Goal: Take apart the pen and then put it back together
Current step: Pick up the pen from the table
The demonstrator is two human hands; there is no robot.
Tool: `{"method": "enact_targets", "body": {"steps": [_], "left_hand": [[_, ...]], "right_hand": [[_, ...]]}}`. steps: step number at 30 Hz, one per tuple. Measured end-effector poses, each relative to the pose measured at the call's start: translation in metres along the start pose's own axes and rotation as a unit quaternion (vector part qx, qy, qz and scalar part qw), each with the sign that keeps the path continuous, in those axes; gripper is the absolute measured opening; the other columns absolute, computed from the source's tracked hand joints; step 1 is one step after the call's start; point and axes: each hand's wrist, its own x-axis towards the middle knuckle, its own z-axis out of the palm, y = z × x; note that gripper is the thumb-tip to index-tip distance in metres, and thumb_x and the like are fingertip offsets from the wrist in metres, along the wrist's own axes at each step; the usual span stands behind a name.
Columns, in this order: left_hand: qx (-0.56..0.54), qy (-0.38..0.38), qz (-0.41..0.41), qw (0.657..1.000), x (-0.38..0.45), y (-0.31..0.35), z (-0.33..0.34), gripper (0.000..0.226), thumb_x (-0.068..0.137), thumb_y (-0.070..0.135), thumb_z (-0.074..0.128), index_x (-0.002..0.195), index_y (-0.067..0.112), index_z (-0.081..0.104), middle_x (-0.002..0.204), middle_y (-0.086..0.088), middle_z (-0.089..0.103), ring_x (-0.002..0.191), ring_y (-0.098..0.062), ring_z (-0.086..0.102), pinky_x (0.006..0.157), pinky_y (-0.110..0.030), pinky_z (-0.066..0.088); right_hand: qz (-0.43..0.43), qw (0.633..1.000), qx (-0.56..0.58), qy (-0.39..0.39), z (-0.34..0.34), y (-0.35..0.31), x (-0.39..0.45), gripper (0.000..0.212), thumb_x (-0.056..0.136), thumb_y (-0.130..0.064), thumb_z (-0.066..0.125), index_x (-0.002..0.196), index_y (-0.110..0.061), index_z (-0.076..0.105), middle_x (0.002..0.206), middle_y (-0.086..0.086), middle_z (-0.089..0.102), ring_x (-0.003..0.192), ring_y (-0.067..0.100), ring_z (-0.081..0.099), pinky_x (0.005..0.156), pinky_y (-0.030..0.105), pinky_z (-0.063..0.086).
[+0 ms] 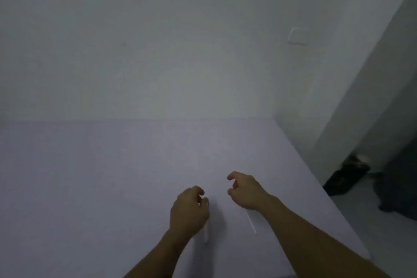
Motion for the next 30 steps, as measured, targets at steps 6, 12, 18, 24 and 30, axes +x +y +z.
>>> {"method": "enact_targets", "body": {"steps": [6, 12, 18, 24, 30], "left_hand": [[0.071, -0.083, -0.089, 0.990, -0.020, -0.021, 0.047, 0.032, 0.080, 0.049, 0.060, 0.099, 0.025, 0.055, 0.090, 0.007, 0.055, 0.079, -0.013, 0.057, 0.070, -0.031, 0.051], [0.135, -0.076, -0.107, 0.982, -0.024, -0.029, 0.066, 0.014, 0.085, 0.030, 0.053, 0.093, 0.018, 0.053, 0.094, -0.003, 0.059, 0.081, -0.022, 0.057, 0.069, -0.037, 0.053], [0.090, -0.009, -0.111, 0.990, -0.022, -0.028, 0.059, 0.005, 0.086, 0.022, 0.052, 0.089, 0.021, 0.057, 0.091, 0.001, 0.060, 0.074, -0.016, 0.053, 0.059, -0.027, 0.043], [0.051, 0.037, -0.041, 0.997, -0.014, -0.016, 0.052, 0.009, 0.084, 0.020, 0.061, 0.085, 0.025, 0.054, 0.081, 0.009, 0.054, 0.068, -0.009, 0.051, 0.057, -0.025, 0.046], [0.032, 0.032, -0.039, 0.998, 0.005, -0.013, 0.046, 0.011, 0.085, 0.018, 0.063, 0.084, 0.026, 0.054, 0.078, 0.009, 0.054, 0.065, -0.006, 0.051, 0.057, -0.021, 0.047]], "right_hand": [[0.039, 0.998, 0.009, -0.047, 0.032, 0.032, -0.004, 0.046, 0.089, -0.022, 0.058, 0.134, -0.019, 0.055, 0.100, 0.003, 0.067, 0.087, 0.018, 0.065, 0.078, 0.029, 0.053], [0.045, 0.994, 0.045, -0.089, 0.046, 0.051, 0.002, 0.041, 0.088, -0.021, 0.058, 0.129, -0.020, 0.059, 0.104, 0.004, 0.066, 0.090, 0.019, 0.064, 0.077, 0.027, 0.051], [0.109, 0.972, 0.180, -0.106, 0.055, 0.047, 0.020, 0.037, 0.089, -0.014, 0.060, 0.126, -0.015, 0.060, 0.101, 0.009, 0.067, 0.077, 0.018, 0.065, 0.064, 0.026, 0.050], [0.175, 0.898, 0.395, -0.075, 0.057, 0.018, 0.042, 0.011, 0.087, -0.015, 0.064, 0.083, -0.012, 0.073, 0.073, 0.004, 0.070, 0.059, 0.015, 0.061, 0.053, 0.025, 0.049], [0.190, 0.883, 0.430, 0.006, 0.059, 0.001, 0.064, 0.016, 0.084, -0.007, 0.065, 0.069, -0.005, 0.073, 0.059, 0.006, 0.068, 0.057, 0.019, 0.059, 0.054, 0.029, 0.049]]}}
